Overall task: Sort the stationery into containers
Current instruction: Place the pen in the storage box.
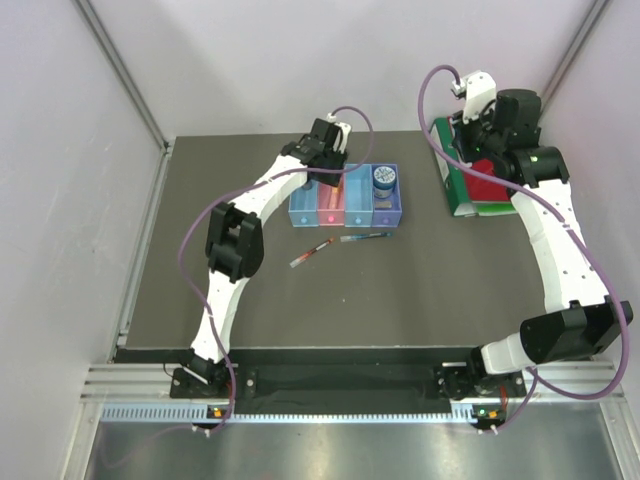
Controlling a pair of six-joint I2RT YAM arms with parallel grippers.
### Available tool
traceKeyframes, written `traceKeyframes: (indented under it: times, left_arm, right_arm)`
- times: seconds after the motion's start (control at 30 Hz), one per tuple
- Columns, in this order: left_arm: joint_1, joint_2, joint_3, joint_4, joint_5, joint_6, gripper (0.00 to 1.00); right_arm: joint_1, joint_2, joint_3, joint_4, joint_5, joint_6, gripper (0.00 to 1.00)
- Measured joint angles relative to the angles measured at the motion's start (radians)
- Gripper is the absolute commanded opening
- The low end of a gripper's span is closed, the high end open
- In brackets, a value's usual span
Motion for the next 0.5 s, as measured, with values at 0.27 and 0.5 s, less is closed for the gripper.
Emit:
traceKeyframes:
  times: [0.27,0.5]
  left_arm:
    - [0.022,-0.034,-0.043,0.026,0.035,-0.007,0.5]
    - [0.068,-0.346,-0.31,0.108,0.045,0.031,0.51]
  right_arm:
    - [0.019,0.002,0.002,-0.002,-0.03,0.024,0.03]
    - [0.081,0.061,0.033,-0.001,-0.067,0.065,0.04]
